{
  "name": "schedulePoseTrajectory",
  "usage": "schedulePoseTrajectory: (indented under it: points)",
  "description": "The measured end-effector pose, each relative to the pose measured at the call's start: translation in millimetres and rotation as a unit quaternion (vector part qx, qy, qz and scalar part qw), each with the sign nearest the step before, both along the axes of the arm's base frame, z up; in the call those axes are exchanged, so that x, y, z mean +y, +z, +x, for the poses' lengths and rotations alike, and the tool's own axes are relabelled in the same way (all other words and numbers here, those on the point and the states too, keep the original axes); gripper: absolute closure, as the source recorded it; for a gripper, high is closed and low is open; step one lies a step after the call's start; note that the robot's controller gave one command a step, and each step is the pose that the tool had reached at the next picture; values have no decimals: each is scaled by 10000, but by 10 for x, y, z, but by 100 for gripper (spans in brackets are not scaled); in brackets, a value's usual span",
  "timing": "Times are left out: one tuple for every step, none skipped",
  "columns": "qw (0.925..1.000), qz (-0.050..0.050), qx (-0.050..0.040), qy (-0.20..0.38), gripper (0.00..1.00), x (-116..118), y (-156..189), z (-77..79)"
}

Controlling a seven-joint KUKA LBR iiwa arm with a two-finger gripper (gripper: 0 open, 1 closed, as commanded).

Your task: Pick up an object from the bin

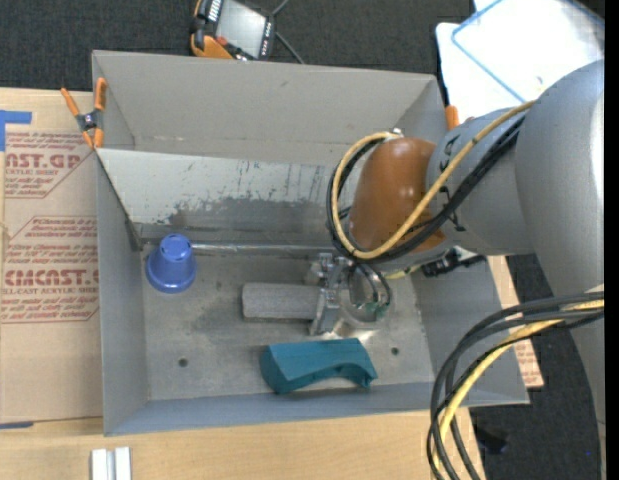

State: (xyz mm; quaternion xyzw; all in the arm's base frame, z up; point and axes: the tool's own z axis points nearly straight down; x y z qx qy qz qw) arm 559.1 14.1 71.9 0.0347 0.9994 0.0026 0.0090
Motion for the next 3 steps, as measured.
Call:
schedulePoseTrajectory:
  points:
    - [10000,0,0,0,100,0,0,0]
    - [10000,0,0,0,100,0,0,0]
    - [10000,0,0,0,100,0,0,0]
